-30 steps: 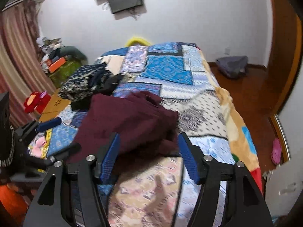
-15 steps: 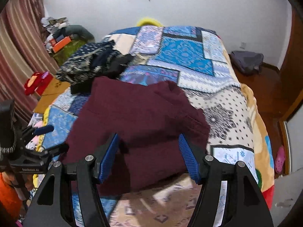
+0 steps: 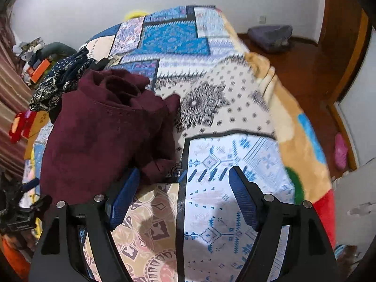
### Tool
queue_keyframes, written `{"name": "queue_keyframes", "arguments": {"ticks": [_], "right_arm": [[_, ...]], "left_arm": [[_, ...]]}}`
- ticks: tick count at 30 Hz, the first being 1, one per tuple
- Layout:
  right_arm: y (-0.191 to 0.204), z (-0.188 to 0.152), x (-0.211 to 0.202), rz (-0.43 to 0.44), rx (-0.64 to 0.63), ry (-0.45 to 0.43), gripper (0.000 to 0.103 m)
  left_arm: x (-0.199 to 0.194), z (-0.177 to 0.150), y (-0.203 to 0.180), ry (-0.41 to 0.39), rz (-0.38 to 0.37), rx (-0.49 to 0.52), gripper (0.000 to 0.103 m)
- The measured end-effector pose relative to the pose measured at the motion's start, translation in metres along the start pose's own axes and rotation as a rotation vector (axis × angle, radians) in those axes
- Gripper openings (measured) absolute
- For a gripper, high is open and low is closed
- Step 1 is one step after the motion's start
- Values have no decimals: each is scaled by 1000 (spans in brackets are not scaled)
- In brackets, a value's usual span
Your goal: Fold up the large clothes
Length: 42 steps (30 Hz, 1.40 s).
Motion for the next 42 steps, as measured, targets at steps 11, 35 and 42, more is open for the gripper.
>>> {"name": "queue_keyframes", "arguments": {"ticks": [11,35,42], "right_arm": [[53,45,-24,160,-93,-82,76],[-16,46,85,518,213,264,101],[-8,57,103,539,219,331,103]], "left_arm": [[-33,46,55,-117,97,-127,100],[93,55,48,298,-461,-415,100],[105,72,25,315,-542,-380,100]]}}
Point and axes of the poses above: each gripper's, at about its wrist camera, not at the fingertips, and x roughly the way its jaws point, y to its left, z to its top, the point moved 2 cm from there along x, roughly the way its jaws point, and after that the axes turned 13 degrees about z, right-handed, at the moved point
